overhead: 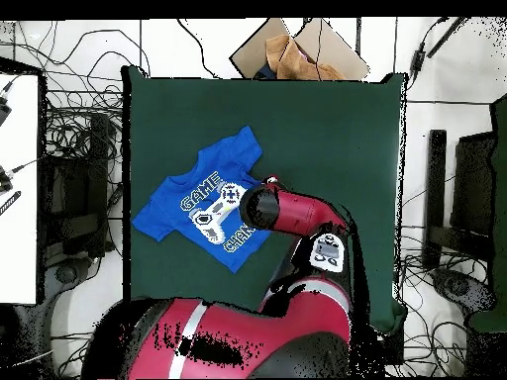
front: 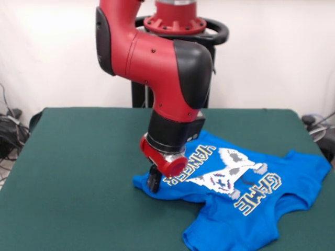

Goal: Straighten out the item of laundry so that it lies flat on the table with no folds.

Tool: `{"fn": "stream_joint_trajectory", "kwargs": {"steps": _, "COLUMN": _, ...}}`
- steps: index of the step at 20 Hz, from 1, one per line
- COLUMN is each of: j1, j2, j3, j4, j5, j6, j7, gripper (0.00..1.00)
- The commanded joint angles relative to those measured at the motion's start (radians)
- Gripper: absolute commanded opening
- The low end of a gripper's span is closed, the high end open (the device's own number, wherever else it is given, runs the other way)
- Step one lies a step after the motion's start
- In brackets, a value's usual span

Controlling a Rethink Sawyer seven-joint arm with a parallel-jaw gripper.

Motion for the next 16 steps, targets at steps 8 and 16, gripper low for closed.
{"fn": "stream_joint_trajectory", "kwargs": {"steps": 8, "j1": -0.133, "j2": -0.129, "j3": 0.212, "j4": 0.034, "j5": -0.139, "j6": 0.274, "j7": -0.166, "gripper": 0.0}}
{"fn": "stream_joint_trajectory", "kwargs": {"steps": 16, "j1": -0.14, "j2": -0.178, "j3": 0.25, "j4": 0.026, "j5": -0.133, "j6": 0.379, "j7": -0.121, "gripper": 0.0}}
